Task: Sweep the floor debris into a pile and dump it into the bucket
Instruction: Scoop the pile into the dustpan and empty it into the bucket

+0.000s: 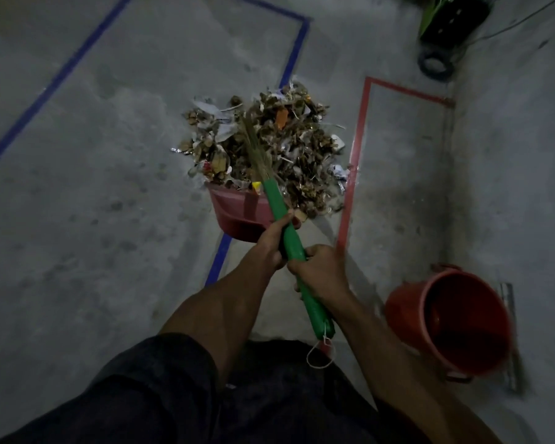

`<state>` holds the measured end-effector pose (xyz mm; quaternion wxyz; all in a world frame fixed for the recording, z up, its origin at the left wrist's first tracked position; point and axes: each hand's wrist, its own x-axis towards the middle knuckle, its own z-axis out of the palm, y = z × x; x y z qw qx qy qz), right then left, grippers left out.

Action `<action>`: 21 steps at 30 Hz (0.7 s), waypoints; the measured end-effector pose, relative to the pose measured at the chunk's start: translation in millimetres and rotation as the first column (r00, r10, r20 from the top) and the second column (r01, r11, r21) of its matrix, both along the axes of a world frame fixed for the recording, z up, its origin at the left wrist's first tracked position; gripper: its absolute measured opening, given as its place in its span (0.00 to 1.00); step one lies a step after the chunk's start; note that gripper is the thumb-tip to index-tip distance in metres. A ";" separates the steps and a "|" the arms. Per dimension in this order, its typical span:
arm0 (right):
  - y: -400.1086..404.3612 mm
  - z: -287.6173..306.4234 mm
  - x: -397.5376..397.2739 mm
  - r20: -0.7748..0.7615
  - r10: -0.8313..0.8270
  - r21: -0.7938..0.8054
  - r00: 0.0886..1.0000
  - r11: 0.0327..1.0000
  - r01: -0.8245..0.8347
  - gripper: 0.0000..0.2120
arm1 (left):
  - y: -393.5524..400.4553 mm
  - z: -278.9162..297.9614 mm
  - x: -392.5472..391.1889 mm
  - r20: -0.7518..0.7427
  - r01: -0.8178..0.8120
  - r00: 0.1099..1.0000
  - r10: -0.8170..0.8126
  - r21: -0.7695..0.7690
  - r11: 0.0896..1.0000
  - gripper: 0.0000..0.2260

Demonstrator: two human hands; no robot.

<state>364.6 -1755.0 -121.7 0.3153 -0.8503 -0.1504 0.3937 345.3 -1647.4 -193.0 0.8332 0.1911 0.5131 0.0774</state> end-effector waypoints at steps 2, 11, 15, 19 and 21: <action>5.3 -1.9 -2.5 0.041 0.014 -0.027 0.999 1.000 -0.013 0.05 | 1.3 -3.1 1.4 -0.019 0.028 0.999 -0.028 -0.006 1.000 0.10; 21.2 -7.4 -14.5 0.125 0.022 -0.113 0.992 0.994 -0.007 0.18 | 6.4 -12.5 -0.5 -0.047 0.210 0.976 -0.215 -0.086 0.974 0.07; 23.2 -7.6 -23.9 0.149 0.038 -0.144 0.988 0.989 -0.016 0.15 | 10.8 -11.4 -4.8 -0.049 0.249 0.966 -0.253 -0.068 0.966 0.11; 21.9 -4.6 -31.9 0.170 0.043 -0.132 0.985 0.991 -0.020 0.10 | 18.2 -10.4 -7.4 -0.040 0.252 0.966 -0.256 -0.078 0.964 0.10; 20.0 -1.9 -38.7 0.178 0.049 -0.144 0.983 0.989 -0.023 0.09 | 24.4 -12.8 -7.9 -0.033 0.248 0.967 -0.253 -0.104 0.963 0.10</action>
